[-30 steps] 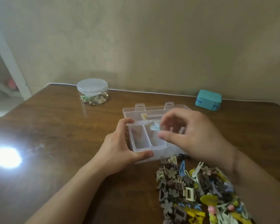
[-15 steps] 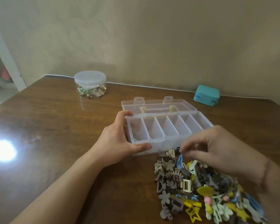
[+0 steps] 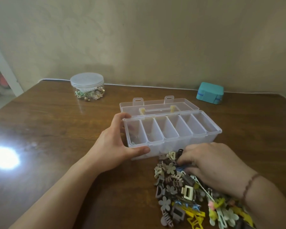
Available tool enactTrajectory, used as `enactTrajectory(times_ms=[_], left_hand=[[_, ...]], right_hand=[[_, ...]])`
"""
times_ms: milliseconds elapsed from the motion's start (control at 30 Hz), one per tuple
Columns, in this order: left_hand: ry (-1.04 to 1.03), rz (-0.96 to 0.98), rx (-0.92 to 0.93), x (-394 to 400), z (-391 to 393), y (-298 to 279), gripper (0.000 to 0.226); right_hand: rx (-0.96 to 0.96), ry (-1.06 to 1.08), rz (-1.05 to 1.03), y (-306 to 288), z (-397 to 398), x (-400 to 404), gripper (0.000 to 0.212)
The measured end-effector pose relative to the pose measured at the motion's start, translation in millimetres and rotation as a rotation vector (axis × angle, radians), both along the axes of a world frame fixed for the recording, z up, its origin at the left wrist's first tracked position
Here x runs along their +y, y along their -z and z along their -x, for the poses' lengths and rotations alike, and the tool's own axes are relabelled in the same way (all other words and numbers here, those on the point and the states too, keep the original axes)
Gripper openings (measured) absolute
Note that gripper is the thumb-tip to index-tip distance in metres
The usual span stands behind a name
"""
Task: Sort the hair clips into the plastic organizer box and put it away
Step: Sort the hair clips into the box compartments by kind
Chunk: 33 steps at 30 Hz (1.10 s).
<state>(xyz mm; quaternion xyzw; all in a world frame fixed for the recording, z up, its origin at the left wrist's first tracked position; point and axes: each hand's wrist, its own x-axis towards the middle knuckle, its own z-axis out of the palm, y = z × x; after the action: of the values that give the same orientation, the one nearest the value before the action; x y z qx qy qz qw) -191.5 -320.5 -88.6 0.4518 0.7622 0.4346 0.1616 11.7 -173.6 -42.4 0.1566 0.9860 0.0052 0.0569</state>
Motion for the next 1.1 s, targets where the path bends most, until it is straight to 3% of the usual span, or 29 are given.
enactTrajectory(times_ms=[267, 400, 467, 567, 667, 767, 900, 1033, 1100], left_hand=[[0.01, -0.001, -0.01, -0.5, 1.7, 1.6, 0.095], [0.015, -0.008, -0.014, -1.3, 2.1, 2.6, 0.097], [0.017, -0.017, -0.007, -1.6, 3.6, 3.7, 0.096], [0.018, -0.02, -0.011, -1.8, 4.6, 4.2, 0.096], [0.012, -0.01, -0.005, -1.9, 4.3, 4.3, 0.096], [0.026, -0.012, 0.009, -1.7, 5.0, 5.0, 0.095], [0.026, -0.006, 0.016, -1.2, 5.1, 4.6, 0.098], [0.019, -0.006, 0.014, -1.2, 6.0, 5.0, 0.099], [0.019, -0.007, 0.013, -0.8, 6.2, 4.7, 0.098]], right_hand=[[0.186, 0.011, 0.063, -0.5, -8.2, -0.9, 0.009], [0.539, 0.04, 0.528, -23.2, 11.6, -12.5, 0.027], [0.64, 0.036, 0.644, -30.8, 36.5, -20.3, 0.027], [0.65, 0.063, 0.612, -28.1, 75.2, -24.3, 0.019], [0.497, 0.078, 0.553, -20.9, 98.3, -26.8, 0.021], [0.402, 0.034, 0.369, -18.8, 101.6, -28.7, 0.024], [0.544, -0.094, 0.262, -18.1, 86.0, -28.7, 0.024], [0.532, -0.143, 0.183, -21.1, 46.2, -17.8, 0.025], [0.45, -0.128, 0.288, -30.9, 20.9, -8.5, 0.027]])
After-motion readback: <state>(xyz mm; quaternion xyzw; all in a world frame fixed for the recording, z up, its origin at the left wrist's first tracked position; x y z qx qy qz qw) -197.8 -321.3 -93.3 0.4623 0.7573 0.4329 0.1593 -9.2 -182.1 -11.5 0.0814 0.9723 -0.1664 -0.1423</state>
